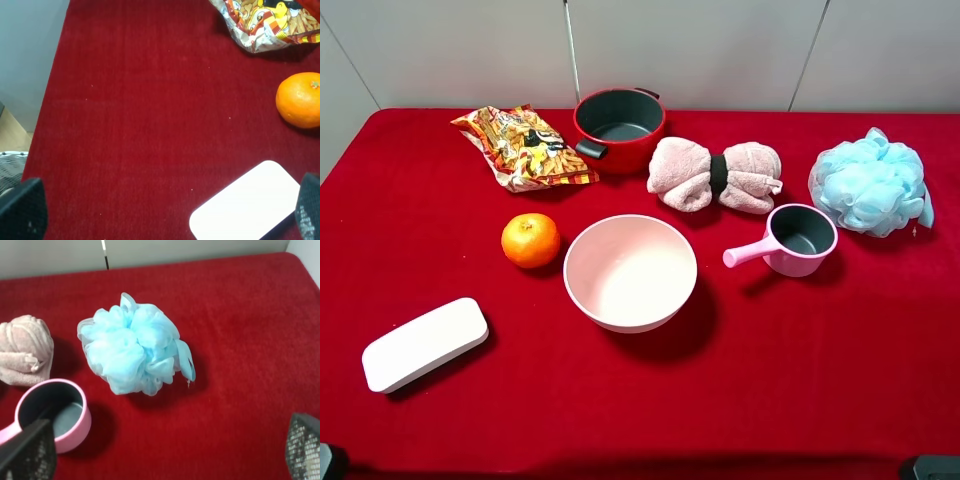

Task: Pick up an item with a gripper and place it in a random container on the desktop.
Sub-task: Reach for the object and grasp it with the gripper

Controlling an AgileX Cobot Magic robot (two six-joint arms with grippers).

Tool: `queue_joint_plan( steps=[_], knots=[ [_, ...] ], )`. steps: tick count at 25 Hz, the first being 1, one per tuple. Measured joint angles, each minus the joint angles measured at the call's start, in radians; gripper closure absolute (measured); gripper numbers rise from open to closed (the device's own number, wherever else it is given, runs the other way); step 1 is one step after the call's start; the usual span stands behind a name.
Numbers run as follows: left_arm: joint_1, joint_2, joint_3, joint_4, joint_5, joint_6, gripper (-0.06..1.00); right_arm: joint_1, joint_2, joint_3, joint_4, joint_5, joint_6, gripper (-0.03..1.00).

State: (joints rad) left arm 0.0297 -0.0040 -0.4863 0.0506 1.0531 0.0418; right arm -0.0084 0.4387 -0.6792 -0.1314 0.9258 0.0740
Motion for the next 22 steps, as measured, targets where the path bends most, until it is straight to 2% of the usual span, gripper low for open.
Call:
queue_joint_plan(
  steps=[9,16,22],
  knots=[
    [0.000,0.000,0.000,0.000,0.000,0.000,-0.05,0.000,0.373,-0.212,0.020,-0.013,0.000,0.28],
    [0.000,0.000,0.000,0.000,0.000,0.000,-0.05,0.000,0.637,-0.378,0.044,0.039,0.000,0.28],
    [0.000,0.000,0.000,0.000,0.000,0.000,-0.05,0.000,0.819,-0.470,0.047,0.044,0.000,0.28]
  ],
)
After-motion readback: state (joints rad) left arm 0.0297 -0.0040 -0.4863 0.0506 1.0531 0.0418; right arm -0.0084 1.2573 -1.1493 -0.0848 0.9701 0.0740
